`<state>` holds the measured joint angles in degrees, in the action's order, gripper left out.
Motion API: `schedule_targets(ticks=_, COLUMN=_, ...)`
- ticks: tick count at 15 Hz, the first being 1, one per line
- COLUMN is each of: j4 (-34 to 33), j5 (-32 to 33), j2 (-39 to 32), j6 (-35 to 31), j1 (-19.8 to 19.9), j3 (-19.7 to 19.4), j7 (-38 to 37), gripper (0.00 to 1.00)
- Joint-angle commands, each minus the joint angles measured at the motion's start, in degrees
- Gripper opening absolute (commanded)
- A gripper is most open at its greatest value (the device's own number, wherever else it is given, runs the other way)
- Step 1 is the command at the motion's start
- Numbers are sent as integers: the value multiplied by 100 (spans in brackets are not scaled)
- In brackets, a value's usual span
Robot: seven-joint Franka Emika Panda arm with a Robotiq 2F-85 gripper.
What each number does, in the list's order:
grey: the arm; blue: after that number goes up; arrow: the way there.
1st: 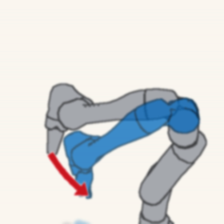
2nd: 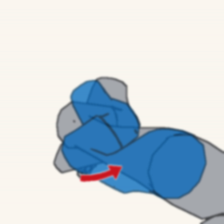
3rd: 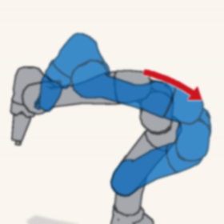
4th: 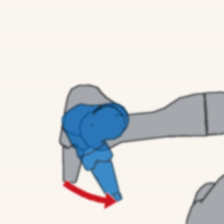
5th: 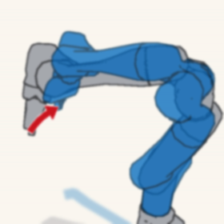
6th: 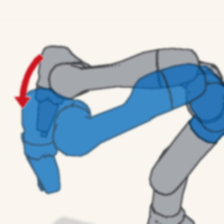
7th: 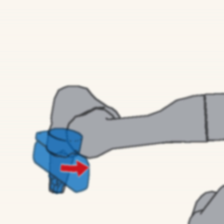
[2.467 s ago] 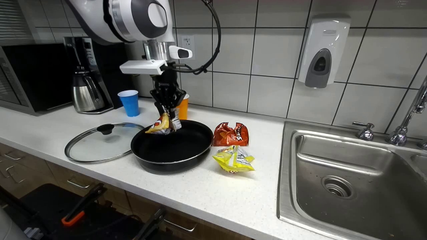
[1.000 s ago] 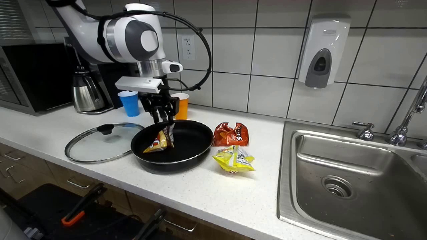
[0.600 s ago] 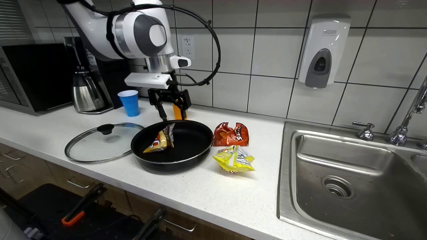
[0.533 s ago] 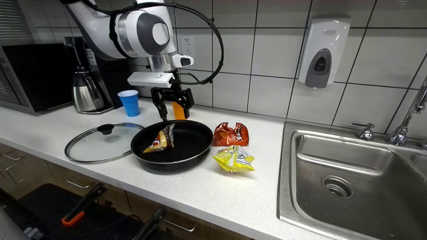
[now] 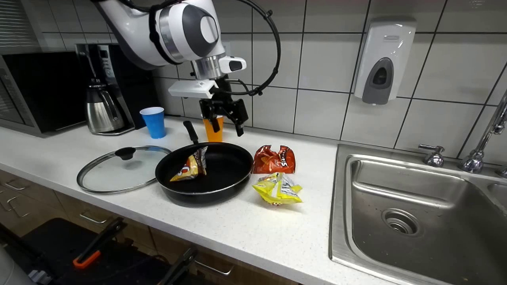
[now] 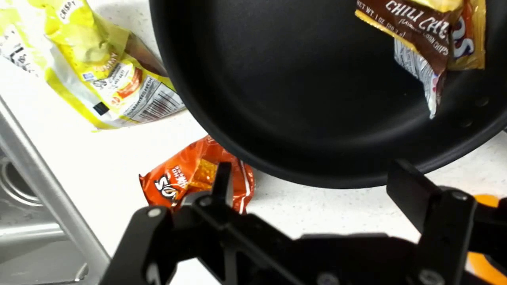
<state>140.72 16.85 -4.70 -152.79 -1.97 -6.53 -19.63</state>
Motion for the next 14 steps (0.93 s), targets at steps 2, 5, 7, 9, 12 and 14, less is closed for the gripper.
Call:
schedule_targets(ticks=2, j4=-352, j5=1039, j2=-77, j6=618, j1=12, j3=-130, j7=-1479, gripper=100)
schedule_targets(ticks=5, j4=-352, j5=976, j2=-85, j6=681, j1=59, j3=-84, j7=-1535, gripper=100)
schedule_targets(ticks=7, j4=-233, j5=879, j2=-53, j6=510, j1=80, j3=-63, j7=-1359, gripper=100)
schedule_targets(ticks=9, j4=-236, j5=880, j2=-53, j6=535, j1=70, j3=-51, j7=-1359, gripper=100)
schedule_targets(ticks=12, j4=-240, j5=880, j2=-53, j6=545, j1=66, j3=-45, j7=-1359, gripper=100)
schedule_targets(ticks=14, j4=-241, j5=880, j2=-53, j6=547, j1=66, j3=-44, j7=-1359, gripper=100)
